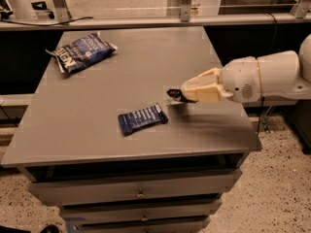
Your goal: Move rxbar chocolate near blue chip bag
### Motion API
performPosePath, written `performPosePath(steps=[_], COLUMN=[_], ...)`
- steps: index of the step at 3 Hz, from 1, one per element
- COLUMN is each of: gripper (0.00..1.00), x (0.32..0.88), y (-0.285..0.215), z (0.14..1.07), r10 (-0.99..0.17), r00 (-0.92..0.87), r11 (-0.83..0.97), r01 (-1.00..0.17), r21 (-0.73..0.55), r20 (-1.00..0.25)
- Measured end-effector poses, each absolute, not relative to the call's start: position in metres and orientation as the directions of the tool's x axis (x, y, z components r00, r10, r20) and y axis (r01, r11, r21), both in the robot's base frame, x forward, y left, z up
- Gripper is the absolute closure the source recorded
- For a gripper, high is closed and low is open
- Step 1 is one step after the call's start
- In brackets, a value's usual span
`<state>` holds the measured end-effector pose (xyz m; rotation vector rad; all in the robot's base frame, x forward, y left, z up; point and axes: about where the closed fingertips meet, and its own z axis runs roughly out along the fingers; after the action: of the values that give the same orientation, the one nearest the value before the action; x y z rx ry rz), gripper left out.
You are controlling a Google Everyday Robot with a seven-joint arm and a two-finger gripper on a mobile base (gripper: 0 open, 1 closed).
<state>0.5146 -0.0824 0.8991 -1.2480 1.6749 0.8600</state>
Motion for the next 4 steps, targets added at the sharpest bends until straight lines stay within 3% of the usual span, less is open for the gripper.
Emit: performPosePath(steps=[1,2,4], gripper=[1.0,0.82,0.36], x=[0.477,0.451,0.435], y=[-0.07,-0.056,-0.053], z=[0.9,0.903,0.897], r10=[-0.375,-0.383,-0.411], r00=[-0.095,-0.039,0.013], r11=[0.175,0.09,0.051], r01=[-0.984,-0.996,-0.998], r21=[0.031,0.004,-0.037], r20=[-0.922,-0.923,-0.912])
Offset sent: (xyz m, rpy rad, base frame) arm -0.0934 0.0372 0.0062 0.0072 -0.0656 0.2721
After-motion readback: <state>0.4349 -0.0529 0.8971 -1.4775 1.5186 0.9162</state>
